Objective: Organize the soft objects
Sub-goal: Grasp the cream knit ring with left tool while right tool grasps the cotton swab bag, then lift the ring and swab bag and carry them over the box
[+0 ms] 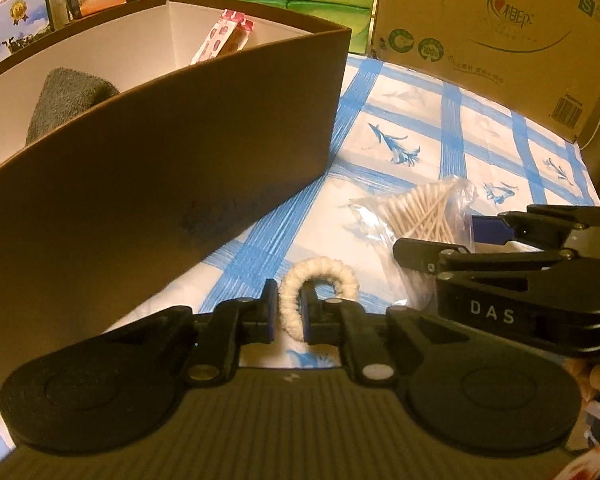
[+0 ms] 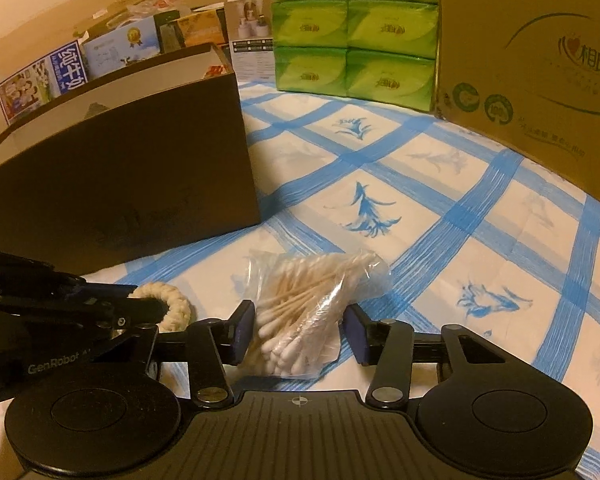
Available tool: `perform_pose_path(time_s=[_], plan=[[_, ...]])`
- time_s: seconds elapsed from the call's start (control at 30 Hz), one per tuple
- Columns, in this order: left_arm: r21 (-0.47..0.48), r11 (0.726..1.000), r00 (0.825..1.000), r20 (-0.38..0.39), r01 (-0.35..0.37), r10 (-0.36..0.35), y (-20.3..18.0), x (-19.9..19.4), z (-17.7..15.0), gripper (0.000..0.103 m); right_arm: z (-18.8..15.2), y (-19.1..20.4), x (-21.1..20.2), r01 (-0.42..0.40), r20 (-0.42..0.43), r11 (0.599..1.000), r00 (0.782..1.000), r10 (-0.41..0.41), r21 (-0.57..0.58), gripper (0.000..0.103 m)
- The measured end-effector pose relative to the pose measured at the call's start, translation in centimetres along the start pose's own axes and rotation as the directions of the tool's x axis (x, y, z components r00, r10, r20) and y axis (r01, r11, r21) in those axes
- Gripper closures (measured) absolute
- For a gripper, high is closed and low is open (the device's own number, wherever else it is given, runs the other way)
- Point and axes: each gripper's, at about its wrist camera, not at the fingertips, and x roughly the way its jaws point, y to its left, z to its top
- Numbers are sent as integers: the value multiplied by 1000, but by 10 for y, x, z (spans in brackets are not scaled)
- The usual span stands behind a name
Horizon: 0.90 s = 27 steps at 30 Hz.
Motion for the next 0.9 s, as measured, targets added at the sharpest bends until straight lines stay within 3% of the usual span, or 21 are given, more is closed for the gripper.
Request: perform_pose_path(time_s=[0.33, 0.67, 0.9], plan=[[-41, 999, 999, -38, -9, 8, 5, -22, -21, 95, -13, 4, -19, -51, -39, 998, 998, 52, 23, 58], [-151, 985, 993, -94, -87, 73, 35, -83, -92, 95, -45, 30, -52, -165, -116, 986, 980, 163, -12, 59], [-248, 965, 992, -108, -88, 63, 46, -105, -118, 90, -63, 53, -64, -204, -143, 978, 970, 196, -45, 58]])
